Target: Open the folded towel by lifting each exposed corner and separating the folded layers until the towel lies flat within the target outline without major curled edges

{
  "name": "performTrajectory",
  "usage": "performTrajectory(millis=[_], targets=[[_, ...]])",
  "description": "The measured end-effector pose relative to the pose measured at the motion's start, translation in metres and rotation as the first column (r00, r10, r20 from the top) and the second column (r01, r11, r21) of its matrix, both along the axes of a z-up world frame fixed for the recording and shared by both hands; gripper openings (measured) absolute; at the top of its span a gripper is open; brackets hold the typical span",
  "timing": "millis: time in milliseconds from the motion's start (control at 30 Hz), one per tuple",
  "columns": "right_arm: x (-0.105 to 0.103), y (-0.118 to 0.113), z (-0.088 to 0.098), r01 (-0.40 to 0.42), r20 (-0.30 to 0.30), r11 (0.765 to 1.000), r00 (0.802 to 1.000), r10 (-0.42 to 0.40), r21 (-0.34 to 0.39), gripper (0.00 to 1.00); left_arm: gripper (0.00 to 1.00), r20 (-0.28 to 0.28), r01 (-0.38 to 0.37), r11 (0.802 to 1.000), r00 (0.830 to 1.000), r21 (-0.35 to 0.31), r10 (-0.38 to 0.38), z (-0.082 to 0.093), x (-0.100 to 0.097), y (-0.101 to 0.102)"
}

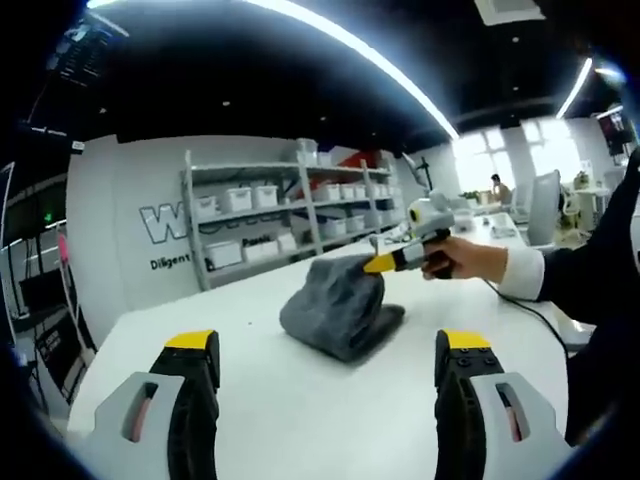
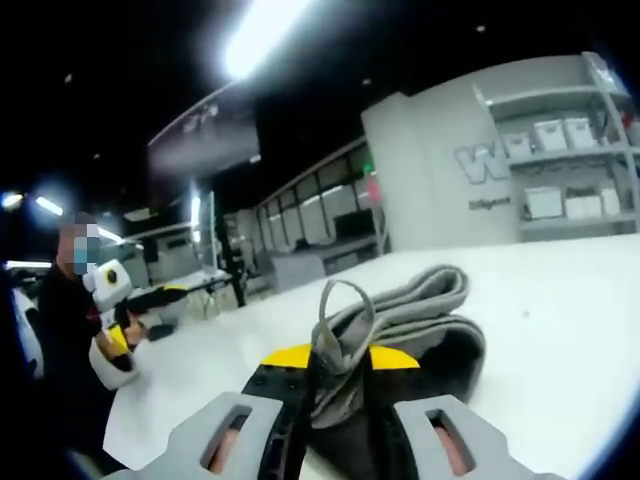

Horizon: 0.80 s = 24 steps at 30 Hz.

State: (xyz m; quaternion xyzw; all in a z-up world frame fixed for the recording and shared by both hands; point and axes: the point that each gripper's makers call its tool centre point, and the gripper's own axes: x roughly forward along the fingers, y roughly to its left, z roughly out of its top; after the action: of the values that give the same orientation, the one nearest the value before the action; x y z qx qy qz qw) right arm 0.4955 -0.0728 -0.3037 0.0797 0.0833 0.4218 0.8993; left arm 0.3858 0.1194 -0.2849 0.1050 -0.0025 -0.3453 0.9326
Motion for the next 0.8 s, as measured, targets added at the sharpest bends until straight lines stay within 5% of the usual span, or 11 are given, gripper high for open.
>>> performTrajectory(millis=[800], targets=[[-0.001, 0.002, -0.002, 0.002, -0.003, 1.0, 1.0, -0.002, -0.012, 0.13, 0.82, 0.007, 0.062, 0.974, 0.998, 0.22, -0.065, -0.016, 0.026, -0.049]])
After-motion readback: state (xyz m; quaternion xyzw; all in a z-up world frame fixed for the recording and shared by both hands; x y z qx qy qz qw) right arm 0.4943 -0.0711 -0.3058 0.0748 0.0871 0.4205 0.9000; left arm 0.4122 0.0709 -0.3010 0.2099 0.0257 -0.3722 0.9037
